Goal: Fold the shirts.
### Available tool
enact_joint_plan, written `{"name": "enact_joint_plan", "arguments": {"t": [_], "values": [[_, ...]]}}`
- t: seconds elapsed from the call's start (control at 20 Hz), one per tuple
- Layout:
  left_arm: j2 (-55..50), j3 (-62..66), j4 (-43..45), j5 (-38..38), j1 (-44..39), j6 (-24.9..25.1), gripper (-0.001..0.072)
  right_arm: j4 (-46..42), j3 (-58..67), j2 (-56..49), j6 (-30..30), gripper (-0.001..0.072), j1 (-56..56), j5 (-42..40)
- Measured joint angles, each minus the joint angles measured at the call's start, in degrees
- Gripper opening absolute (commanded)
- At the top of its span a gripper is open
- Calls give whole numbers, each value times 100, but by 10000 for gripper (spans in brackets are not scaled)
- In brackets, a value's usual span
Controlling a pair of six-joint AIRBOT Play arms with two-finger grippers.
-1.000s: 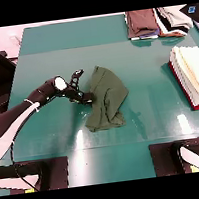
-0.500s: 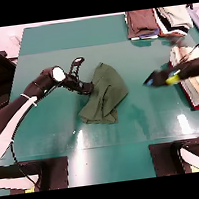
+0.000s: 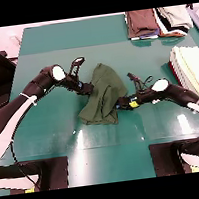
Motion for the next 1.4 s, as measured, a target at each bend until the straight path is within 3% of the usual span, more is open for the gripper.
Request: {"name": "enact_joint_plan", "arguments": {"t": [0.15, 0.2, 0.25, 0.3, 0.35, 0.6, 0.95, 1.4], "values": [[0, 0, 20, -28, 0, 0, 27, 184, 256, -417, -76, 380, 221, -173], [0, 0, 22, -31, 0, 0, 27, 223, 348, -535, -94, 290, 282, -197], [0, 0, 24, -35, 0, 0, 27, 240, 431, -627, -116, 120, 330, -205], [0, 0, 28, -39, 0, 0, 28, 251, 520, -697, -153, 43, 372, -236], [2, 4, 37, -42, 0, 0, 27, 238, 612, -728, -197, 22, 391, -254], [197, 323, 647, -315, -9, -90, 27, -409, 1163, -188, -234, 21, 118, -22], [1499, 1191, 2503, -501, -7, -417, 27, -2199, 2575, 1357, 157, 21, -1434, 1497], [3060, 2557, 3320, -470, -11, -625, 27, -2649, 4706, 2378, 192, 21, -3467, 2636]]}}
